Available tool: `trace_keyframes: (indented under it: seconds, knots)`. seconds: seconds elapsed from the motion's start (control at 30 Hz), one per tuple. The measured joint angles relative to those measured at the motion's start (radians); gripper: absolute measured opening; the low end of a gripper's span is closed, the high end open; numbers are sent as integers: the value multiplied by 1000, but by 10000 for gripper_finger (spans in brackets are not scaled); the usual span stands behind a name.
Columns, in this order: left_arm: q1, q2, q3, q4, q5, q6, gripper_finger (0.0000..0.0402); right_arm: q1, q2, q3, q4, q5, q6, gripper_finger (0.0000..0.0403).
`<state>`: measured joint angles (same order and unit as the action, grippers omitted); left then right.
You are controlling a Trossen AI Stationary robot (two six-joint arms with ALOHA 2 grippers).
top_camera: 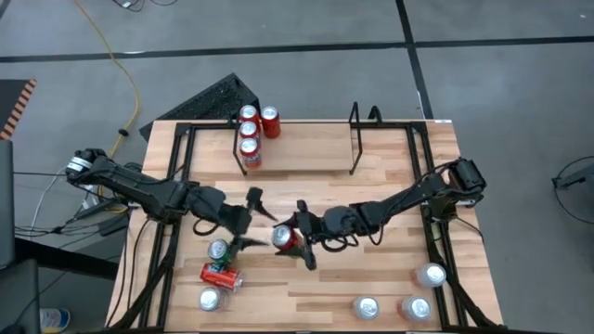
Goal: Place canned beverage on shelf
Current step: Put the red black soda can on the shelf and align with the other red black soda cans
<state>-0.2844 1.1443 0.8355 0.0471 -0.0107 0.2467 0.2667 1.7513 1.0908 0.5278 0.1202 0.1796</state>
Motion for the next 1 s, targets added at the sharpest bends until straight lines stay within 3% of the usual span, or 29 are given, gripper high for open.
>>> trace_keyframes:
  seconds: [0.13,0.33,0.5,0.7,1.0]
  knots:
    - [-21,-37,0,53,202,-39,298,-24,2,-1,60,-60,-1,271]
    - [-52,-118,0,44,215,-42,298,-58,2,-1,327,-436,69,271]
    - [-69,-168,0,48,266,-37,298,-64,2,-1,549,-597,192,271]
    - [-76,-179,0,49,274,-23,298,-35,1,0,771,-698,182,271]
    - [-76,-178,0,48,294,-24,298,-7,2,-2,775,-700,106,271]
